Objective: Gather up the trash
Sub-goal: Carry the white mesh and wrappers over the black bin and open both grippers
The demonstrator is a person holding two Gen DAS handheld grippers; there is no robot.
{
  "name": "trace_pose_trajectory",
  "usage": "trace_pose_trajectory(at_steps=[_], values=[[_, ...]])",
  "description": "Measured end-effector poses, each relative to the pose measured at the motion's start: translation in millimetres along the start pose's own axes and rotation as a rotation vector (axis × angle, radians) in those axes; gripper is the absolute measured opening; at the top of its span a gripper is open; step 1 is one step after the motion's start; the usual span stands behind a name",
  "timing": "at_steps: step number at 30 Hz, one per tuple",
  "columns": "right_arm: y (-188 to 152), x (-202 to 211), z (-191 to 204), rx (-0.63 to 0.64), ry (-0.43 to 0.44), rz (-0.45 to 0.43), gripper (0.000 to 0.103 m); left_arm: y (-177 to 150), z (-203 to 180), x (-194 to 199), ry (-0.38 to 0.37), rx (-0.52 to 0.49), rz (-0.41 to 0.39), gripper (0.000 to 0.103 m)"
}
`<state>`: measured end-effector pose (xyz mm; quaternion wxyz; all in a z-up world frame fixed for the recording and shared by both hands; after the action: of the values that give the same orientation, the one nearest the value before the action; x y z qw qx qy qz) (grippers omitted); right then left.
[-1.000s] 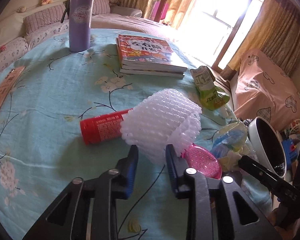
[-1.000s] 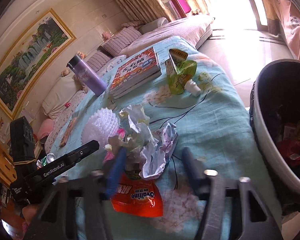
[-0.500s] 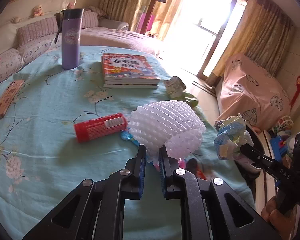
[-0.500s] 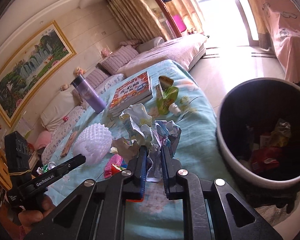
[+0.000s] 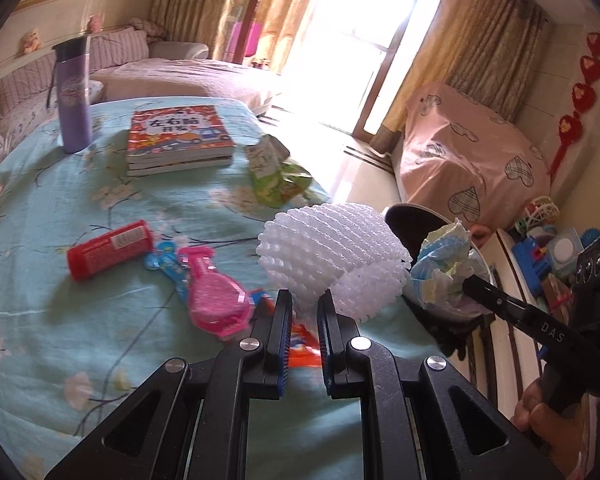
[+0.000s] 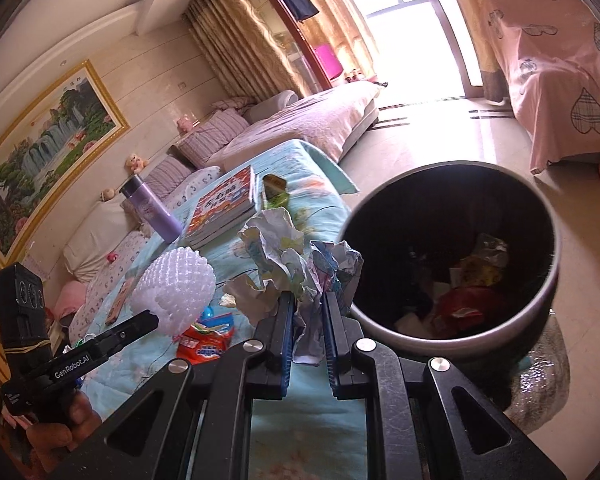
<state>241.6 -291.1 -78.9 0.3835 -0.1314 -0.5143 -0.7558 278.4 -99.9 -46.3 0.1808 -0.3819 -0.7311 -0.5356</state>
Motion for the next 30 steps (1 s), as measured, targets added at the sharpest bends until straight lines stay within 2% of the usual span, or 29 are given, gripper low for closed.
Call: trace_pose_trajectory(at_steps=[17, 30], values=[[10.0, 27.1, -58.6, -0.059, -0.091, -0.048, 0.014, -0.6, -62.8, -40.0, -0.050, -0.087, 0.044, 0.011], [19.8, 26.2, -78.0, -0.051, -0.133, -0.043, 0.014, 8.2, -103.1, -72.9, -0.068, -0.153, 0.063, 0.011]])
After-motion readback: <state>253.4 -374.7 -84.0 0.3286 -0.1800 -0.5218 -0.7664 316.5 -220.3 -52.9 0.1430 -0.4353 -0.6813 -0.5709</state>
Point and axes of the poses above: each gripper's, at about its wrist camera, not at the fingertips, and x roughly against the way its jaws point, z to its left, y to its top, the point moved 8 cm from there along -x, roughly the way its jaws point, and after that the axes turned 6 degrees about x, right-handed, at the moved point
